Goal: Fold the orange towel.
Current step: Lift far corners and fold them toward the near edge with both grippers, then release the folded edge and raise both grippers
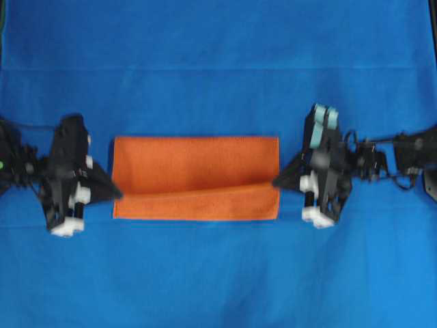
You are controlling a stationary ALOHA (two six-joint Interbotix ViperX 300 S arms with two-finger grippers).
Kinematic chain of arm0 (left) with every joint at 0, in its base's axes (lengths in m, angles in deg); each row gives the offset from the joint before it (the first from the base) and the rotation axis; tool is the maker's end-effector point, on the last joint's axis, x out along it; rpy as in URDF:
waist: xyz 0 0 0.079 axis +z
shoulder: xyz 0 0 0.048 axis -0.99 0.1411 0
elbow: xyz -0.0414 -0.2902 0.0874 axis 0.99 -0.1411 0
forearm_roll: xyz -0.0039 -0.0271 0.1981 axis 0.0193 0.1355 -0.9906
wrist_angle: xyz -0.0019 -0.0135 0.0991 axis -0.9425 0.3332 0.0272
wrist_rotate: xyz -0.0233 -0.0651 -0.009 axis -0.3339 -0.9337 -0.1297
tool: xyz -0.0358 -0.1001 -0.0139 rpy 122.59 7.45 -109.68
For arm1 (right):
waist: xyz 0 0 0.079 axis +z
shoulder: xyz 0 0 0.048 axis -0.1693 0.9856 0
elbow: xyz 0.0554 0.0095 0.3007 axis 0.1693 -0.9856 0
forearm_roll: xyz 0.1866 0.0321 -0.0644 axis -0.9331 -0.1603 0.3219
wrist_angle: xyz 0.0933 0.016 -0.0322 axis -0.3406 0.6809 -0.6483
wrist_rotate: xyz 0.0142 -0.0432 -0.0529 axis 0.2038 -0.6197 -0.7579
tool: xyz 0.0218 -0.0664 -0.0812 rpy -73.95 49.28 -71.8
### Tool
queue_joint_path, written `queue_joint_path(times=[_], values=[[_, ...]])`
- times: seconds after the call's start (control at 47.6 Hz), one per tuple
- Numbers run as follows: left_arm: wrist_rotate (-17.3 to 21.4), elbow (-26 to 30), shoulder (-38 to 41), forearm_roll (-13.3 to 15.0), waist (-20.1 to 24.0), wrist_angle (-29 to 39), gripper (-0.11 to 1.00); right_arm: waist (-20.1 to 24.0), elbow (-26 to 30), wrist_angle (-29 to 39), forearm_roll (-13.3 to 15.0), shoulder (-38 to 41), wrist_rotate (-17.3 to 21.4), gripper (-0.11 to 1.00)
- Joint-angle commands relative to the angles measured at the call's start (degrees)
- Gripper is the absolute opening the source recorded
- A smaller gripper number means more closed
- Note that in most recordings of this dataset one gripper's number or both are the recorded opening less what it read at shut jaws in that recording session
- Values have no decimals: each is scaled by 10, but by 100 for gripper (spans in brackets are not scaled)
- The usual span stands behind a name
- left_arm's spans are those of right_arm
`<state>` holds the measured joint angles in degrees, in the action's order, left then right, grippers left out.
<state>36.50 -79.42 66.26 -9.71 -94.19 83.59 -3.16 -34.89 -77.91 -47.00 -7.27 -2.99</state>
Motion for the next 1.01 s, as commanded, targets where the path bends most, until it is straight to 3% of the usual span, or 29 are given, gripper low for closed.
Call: queue_joint_path(times=[0.0,0.252,0.63,0.693,0.735,0.819,0.924,0.987], values=[[-7,17,19,-1,-17,-2,1,18,18,-2,-2,15,11,2],[-13,33,76,-1,-22,-4,1,23,38,-2,-2,65,25,2],[-13,32,78,-1,-22,-18,5,24,49,17,-1,76,33,2],[-13,33,78,-1,-22,-18,18,24,52,17,-2,76,33,3],[-13,33,77,-1,-22,-18,28,23,54,18,-2,75,33,10],[-11,33,71,-1,-22,-11,56,24,60,25,1,66,30,37],[-3,35,47,-1,-14,12,83,18,60,42,4,43,21,63],[3,35,25,-1,2,28,82,7,58,53,13,25,18,64]])
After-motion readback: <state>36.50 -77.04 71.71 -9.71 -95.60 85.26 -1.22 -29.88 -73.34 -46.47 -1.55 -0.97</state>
